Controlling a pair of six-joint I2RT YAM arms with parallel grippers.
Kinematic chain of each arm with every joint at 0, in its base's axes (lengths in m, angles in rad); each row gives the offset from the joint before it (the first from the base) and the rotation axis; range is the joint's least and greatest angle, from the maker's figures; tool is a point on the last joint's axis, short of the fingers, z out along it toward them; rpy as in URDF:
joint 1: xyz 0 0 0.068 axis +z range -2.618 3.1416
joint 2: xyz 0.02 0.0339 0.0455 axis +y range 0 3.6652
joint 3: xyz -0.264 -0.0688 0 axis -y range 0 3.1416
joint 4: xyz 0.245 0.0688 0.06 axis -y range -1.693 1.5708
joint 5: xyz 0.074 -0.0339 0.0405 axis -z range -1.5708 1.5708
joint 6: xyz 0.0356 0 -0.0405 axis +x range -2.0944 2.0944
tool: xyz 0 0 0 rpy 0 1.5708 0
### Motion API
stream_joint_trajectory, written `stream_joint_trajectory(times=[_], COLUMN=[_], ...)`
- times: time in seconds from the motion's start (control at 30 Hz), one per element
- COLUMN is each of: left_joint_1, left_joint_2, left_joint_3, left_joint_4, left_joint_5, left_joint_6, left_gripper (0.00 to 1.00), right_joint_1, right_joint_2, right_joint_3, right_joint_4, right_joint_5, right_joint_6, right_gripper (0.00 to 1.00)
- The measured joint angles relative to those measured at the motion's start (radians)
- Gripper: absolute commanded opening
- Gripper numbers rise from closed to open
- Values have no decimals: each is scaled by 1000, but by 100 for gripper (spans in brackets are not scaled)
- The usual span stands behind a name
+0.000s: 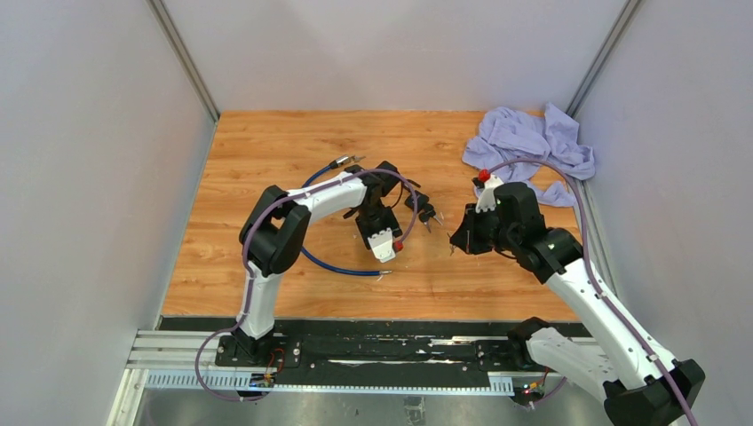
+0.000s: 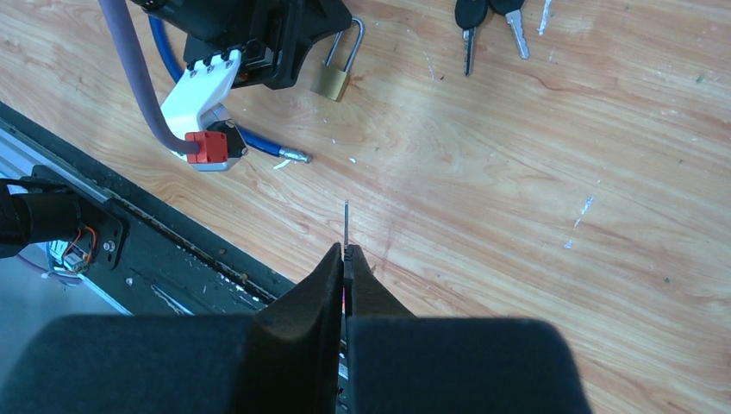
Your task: Unlock with the key
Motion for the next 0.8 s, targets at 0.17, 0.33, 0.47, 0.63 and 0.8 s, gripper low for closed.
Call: stream_joint_trajectory(times=[0.17, 0.33, 0.47, 0.63, 0.8], left_joint_1=[-12, -31, -43, -47, -52], left_joint_2=[2, -1, -11, -26, -41], left_joint_3=[-1, -15, -35, -63, -89], left_joint_4=[10, 22, 34, 45, 59], left_joint_5=[-14, -39, -49, -62, -74], left_joint_6=[19, 20, 20, 19, 15], left_gripper=[47, 36, 28, 18, 1], right_joint_1=[0, 0, 0, 0, 0], right_joint_2=[6, 20, 28, 34, 43], right_joint_3=[15, 37, 45, 47, 49], right_joint_4=[-17, -27, -35, -40, -50], right_joint_5=[8, 14, 15, 15, 15], right_joint_6=[1, 2, 2, 2, 2], right_gripper=[1, 1, 1, 1, 1])
